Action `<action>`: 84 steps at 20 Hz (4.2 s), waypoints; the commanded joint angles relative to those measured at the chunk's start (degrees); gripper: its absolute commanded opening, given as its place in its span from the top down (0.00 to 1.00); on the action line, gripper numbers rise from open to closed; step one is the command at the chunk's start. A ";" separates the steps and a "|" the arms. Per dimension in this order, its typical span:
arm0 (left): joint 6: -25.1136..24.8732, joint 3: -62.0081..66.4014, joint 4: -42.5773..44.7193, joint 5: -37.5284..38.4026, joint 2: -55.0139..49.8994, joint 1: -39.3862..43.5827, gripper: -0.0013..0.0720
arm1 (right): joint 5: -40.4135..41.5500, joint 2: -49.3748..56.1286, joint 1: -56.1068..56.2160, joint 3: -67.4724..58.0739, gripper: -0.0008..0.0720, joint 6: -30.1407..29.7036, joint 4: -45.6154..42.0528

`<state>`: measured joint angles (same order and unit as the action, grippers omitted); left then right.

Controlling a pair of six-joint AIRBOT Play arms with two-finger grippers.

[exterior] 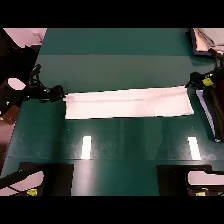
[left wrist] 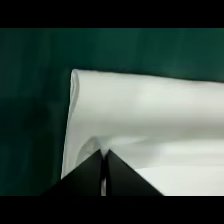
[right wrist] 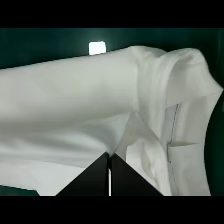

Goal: Fold the shirts.

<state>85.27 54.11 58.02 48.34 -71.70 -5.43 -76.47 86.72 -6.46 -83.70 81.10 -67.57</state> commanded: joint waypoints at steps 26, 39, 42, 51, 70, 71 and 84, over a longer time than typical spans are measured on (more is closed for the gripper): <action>-3.74 6.08 -10.45 3.52 -0.15 15.69 0.95 | -6.08 11.91 -17.75 9.14 0.02 -18.25 16.59; -1.20 9.14 -10.93 3.39 -5.25 23.37 0.95 | -1.97 12.35 -6.19 8.98 0.93 -21.27 17.05; -1.22 16.72 -10.88 4.76 -11.72 26.10 0.95 | -3.15 8.46 -5.31 9.01 0.97 -21.40 17.07; 2.34 45.55 -10.91 9.64 -40.11 32.94 0.95 | -13.18 -4.17 5.99 -7.58 0.97 -8.31 17.05; 1.51 50.88 3.13 17.44 -38.88 32.89 0.95 | -6.82 -3.67 25.29 -22.47 0.97 -4.68 16.98; 0.90 50.90 3.72 18.18 -37.00 31.50 0.95 | -6.60 -3.54 25.99 -22.49 0.97 -5.33 17.07; -1.75 50.95 6.01 31.50 -10.51 1.03 0.95 | 11.82 10.08 46.71 -22.49 0.97 -12.63 17.77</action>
<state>83.88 104.99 63.42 77.69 -87.02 0.69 -70.00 91.70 34.87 -106.15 71.66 -50.52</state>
